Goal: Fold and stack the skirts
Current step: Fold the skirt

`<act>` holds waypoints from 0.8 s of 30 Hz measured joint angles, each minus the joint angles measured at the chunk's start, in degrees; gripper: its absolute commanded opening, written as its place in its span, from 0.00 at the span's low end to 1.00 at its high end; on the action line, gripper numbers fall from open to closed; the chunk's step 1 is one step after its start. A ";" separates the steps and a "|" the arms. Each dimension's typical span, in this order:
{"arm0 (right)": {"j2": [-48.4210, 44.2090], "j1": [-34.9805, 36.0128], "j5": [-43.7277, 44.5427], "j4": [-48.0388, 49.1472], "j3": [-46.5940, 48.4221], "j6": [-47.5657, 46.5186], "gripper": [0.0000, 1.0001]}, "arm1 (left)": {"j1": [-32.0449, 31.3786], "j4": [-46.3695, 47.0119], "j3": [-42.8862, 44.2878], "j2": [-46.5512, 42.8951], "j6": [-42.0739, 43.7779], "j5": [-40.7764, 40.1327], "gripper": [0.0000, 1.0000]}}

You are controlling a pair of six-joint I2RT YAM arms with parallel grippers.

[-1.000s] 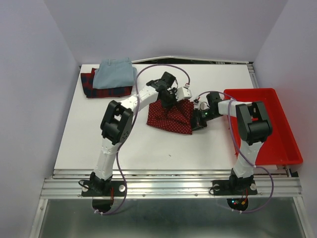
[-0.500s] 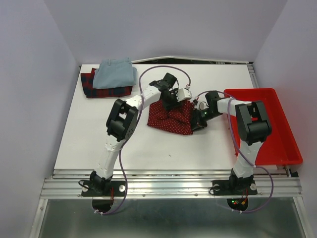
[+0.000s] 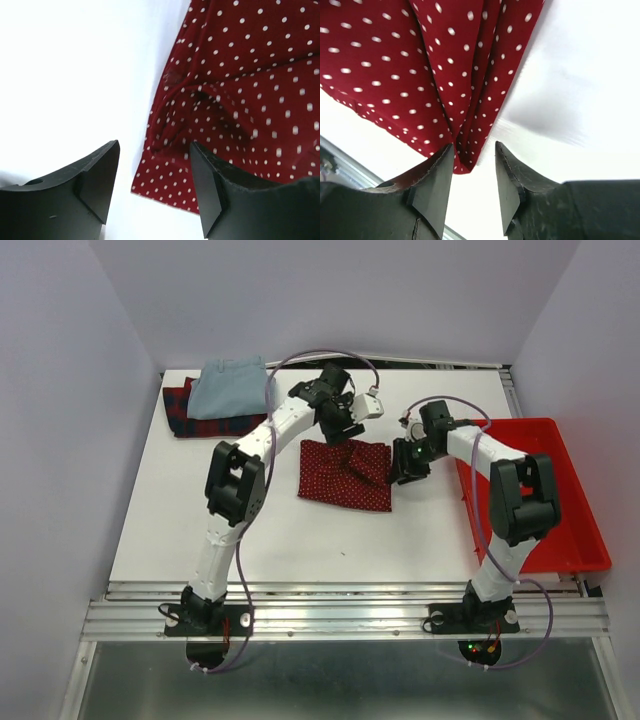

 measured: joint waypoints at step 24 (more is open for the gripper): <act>-6.21 4.57 -5.20 11.04 1.53 -2.32 0.72 | 6.58 15.21 -24.79 -18.95 -31.17 10.08 0.91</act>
